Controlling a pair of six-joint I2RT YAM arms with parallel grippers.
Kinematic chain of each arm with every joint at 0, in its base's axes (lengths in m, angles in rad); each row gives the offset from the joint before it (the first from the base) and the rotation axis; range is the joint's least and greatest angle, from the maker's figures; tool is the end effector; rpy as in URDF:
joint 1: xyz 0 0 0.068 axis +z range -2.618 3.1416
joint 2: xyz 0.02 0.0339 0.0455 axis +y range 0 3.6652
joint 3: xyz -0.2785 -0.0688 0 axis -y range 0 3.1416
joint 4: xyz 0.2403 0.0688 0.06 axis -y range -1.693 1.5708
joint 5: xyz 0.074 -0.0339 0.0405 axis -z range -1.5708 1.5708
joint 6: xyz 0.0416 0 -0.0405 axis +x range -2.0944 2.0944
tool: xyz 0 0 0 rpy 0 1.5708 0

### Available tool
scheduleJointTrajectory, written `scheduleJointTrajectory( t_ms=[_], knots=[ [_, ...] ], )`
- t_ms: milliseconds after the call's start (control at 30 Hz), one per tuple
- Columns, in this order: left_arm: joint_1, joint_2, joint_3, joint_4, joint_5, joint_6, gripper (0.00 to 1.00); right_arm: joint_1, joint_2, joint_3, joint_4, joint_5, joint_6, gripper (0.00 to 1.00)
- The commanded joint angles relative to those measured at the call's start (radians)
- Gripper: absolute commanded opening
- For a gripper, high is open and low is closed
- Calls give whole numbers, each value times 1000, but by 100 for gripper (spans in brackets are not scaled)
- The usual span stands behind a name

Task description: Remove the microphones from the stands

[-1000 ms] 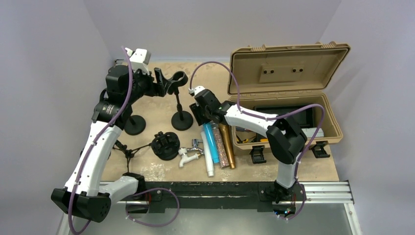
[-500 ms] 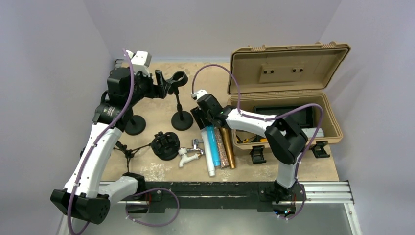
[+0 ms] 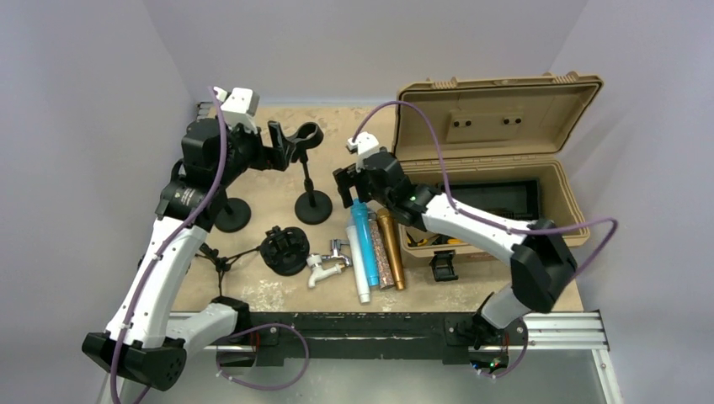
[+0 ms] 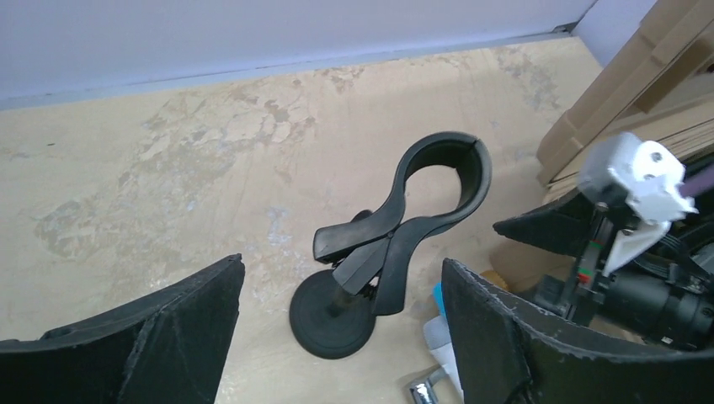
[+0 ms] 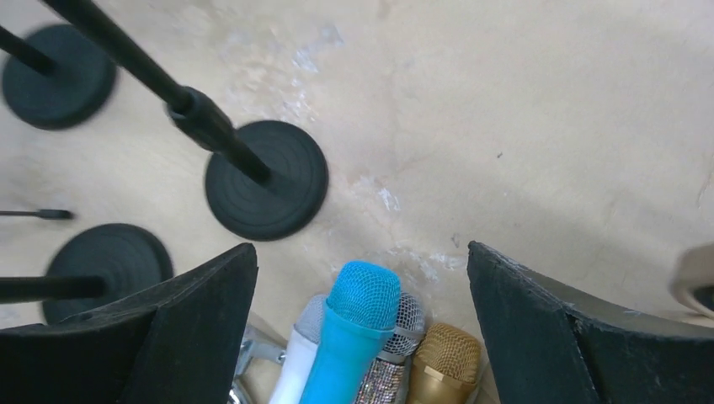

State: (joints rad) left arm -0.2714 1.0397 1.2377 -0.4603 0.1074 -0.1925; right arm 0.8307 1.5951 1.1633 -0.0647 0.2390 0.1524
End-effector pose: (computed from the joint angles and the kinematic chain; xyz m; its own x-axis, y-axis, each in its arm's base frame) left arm 0.2051 -0.0617 0.4298 -0.3153 -0.1097 -0.9426 0.3117 0.9262 -0.2121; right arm 0.2573 0.2671 0.2913 -0.4051 -0.2249 -0.8862 -0.5216 0.8529 0.0220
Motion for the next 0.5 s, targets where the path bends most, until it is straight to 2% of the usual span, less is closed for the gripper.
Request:
scheduleJointTrajectory(
  t_ms=[0, 100, 167, 233, 400, 467],
  knots=[
    [36, 46, 135, -38, 96, -114, 86, -7, -139, -81, 184, -80, -14, 92],
    [123, 117, 201, -59, 294, -224, 85, -7, -207, -124, 241, -149, -18, 92],
    [172, 158, 207, -12, 446, -271, 82, -7, -228, -138, 254, -181, -25, 92],
    [191, 202, 225, 20, 536, -291, 82, -7, -244, -148, 259, -197, -28, 92],
    [195, 303, 299, -10, 571, -273, 81, -7, -281, -169, 268, -217, -27, 92],
    [195, 333, 319, -27, 550, -251, 76, -7, -298, -175, 273, -222, -26, 92]
  ],
)
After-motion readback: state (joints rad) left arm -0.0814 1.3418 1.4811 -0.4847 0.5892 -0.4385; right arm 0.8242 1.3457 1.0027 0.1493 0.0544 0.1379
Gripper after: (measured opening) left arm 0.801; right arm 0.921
